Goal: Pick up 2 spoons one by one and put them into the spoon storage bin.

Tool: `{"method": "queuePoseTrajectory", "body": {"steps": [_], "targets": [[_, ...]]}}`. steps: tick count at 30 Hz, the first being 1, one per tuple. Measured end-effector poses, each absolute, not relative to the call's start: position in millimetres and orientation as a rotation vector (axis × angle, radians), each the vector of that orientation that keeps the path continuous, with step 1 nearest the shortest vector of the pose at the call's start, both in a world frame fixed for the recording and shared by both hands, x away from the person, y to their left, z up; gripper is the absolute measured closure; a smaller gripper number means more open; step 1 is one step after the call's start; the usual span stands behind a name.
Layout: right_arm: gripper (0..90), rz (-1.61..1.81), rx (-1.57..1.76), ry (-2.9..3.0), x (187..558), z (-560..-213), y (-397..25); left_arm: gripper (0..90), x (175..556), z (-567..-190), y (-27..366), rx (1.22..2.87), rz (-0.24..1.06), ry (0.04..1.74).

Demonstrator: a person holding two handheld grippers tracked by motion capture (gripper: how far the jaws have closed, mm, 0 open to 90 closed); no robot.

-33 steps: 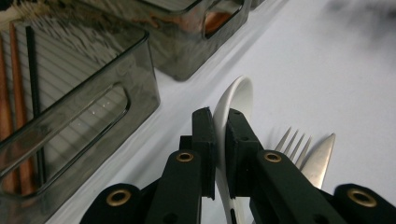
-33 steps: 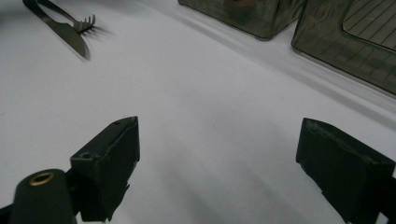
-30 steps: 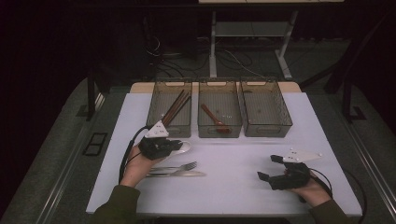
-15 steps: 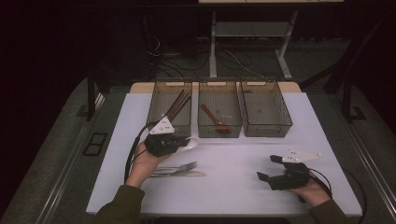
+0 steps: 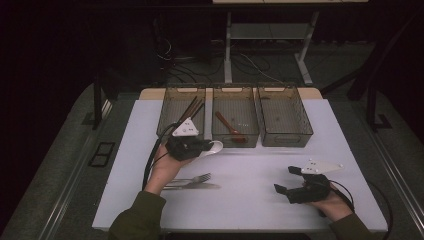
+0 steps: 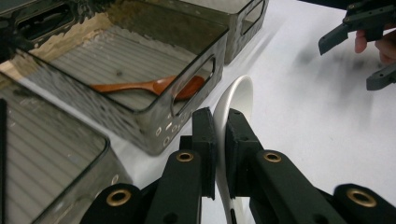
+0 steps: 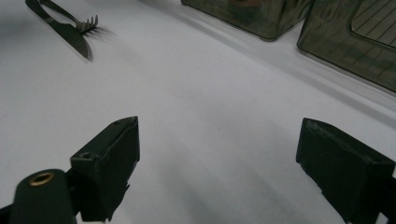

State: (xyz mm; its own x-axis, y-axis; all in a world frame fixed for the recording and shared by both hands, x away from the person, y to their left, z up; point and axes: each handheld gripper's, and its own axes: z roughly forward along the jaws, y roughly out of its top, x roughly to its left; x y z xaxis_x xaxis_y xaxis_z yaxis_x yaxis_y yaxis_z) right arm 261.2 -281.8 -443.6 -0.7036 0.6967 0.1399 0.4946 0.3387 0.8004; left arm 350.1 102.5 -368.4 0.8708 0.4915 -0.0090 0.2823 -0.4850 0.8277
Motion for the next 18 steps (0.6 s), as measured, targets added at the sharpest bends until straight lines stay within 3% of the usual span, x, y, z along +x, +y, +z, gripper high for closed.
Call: {"method": "queuePoseTrajectory", "body": {"steps": [18], "targets": [[13.7,1.309,1.067,2.359,262,-443,-284,83.7,389,-344,62,2.144,0.34,0.536]]}}
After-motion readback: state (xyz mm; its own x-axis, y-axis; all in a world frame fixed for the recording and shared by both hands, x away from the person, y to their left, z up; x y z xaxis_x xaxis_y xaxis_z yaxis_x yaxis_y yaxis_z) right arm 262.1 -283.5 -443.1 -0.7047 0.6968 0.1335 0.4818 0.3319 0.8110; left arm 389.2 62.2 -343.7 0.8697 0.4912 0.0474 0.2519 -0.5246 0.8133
